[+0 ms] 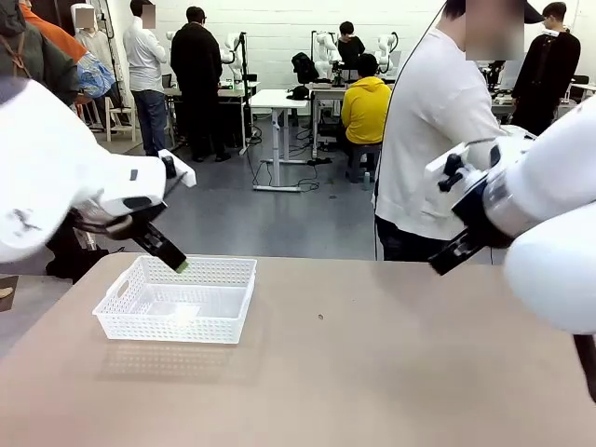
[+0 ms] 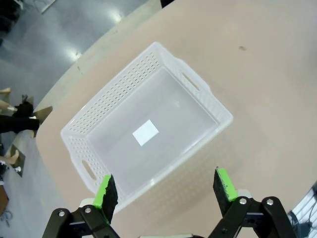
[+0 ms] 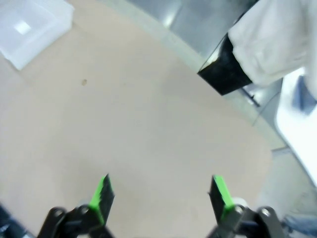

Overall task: Clean and organize the cups into the basket.
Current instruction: Pick up the Organizing basket and move it to the center of the table, then pick up the Reusable plastic cup from the right side of the table and place it inside the Organizing basket.

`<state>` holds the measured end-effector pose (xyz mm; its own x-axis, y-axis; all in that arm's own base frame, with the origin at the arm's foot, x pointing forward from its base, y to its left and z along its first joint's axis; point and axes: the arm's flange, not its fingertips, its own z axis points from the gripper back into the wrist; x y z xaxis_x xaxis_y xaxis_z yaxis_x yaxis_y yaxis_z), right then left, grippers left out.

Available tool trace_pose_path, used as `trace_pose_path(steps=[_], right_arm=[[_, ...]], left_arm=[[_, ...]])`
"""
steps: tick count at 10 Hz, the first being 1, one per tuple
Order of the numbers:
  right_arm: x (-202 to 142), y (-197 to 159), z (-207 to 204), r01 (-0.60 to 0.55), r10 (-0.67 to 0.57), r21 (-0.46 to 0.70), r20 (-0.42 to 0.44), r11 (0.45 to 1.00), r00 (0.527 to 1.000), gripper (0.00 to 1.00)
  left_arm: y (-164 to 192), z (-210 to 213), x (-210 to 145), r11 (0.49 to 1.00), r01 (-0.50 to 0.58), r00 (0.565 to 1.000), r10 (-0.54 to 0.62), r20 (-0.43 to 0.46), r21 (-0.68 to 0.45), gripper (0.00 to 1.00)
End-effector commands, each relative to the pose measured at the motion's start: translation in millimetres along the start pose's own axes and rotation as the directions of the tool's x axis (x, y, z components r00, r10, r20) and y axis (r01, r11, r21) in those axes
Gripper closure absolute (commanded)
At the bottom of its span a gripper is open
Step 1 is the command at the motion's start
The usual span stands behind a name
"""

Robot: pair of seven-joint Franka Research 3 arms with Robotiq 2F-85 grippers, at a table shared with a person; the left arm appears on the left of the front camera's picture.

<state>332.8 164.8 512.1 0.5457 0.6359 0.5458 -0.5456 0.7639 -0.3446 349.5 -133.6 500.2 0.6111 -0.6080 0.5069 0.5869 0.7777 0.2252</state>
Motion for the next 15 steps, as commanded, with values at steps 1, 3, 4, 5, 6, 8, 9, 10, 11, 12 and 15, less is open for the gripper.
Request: trace_pose_path(steps=[1, 3, 4, 5, 6, 8, 9, 10, 11, 12, 15], right_arm=[[-100.6, 45.1, 52.8, -0.019, 0.017, -0.065, -0.030, 0.998, 0.999, 0.00], [-2.4, 4.0, 35.2, -0.012, 0.011, -0.029, -0.011, 1.000, 1.000, 0.00], [-2.4, 4.0, 35.2, -0.012, 0.011, -0.029, -0.011, 1.000, 1.000, 0.00], [-2.4, 4.0, 35.2, -0.012, 0.011, -0.029, -0.011, 1.000, 1.000, 0.00], [-2.4, 4.0, 35.2, -0.012, 0.011, -0.029, -0.011, 1.000, 1.000, 0.00], [-8.0, -20.1, 56.4, 0.241, -0.263, 0.296, 0.039, 0.924, 0.964, 0.00], [-23.3, -54.4, 54.9, 0.407, -0.492, 0.613, -0.033, 0.678, 0.870, 0.00], [-40.3, -87.9, 52.1, 0.432, -0.605, 0.794, -0.105, 0.427, 0.789, 0.00], [-58.4, -115.8, 45.5, 0.421, -0.695, 0.874, -0.147, 0.242, 0.704, 0.00], [-76.4, -140.5, 35.3, 0.424, -0.765, 0.899, -0.195, 0.110, 0.613, 0.00], [-143.7, -204.0, 11.7, 0.525, -0.812, 0.846, -0.369, -0.092, 0.452, 0.00]], left_arm=[[-31.3, 26.3, -71.6, 0.998, 0.058, 0.998, -0.059, -0.010, -0.026, 0.00], [-6.1, 25.2, -2.9, 1.000, 0.026, 1.000, -0.026, -0.007, -0.007, 0.00], [-6.1, 25.2, -2.9, 1.000, 0.026, 1.000, -0.026, -0.007, -0.007, 0.00], [-6.1, 25.2, -2.9, 1.000, 0.026, 1.000, -0.026, -0.007, -0.007, 0.00], [-6.1, 25.2, -2.9, 1.000, 0.026, 1.000, -0.026, -0.007, -0.007, 0.00], [26.6, 45.9, -11.9, 0.887, -0.127, 0.967, 0.210, 0.144, -0.443, 0.00], [64.9, 53.2, -26.6, 0.591, -0.204, 0.870, 0.475, 0.133, -0.781, 0.00], [84.5, 57.4, -43.1, 0.374, -0.176, 0.796, 0.598, 0.091, -0.911, 0.00], [102.0, 57.4, -56.4, 0.261, -0.174, 0.720, 0.692, 0.058, -0.950, 0.00], [118.4, 54.5, -68.8, 0.246, -0.228, 0.681, 0.732, 0.026, -0.942, 0.00], [163.6, 50.7, -123.4, 0.364, -0.542, 0.615, 0.786, -0.062, -0.758, 0.00]])
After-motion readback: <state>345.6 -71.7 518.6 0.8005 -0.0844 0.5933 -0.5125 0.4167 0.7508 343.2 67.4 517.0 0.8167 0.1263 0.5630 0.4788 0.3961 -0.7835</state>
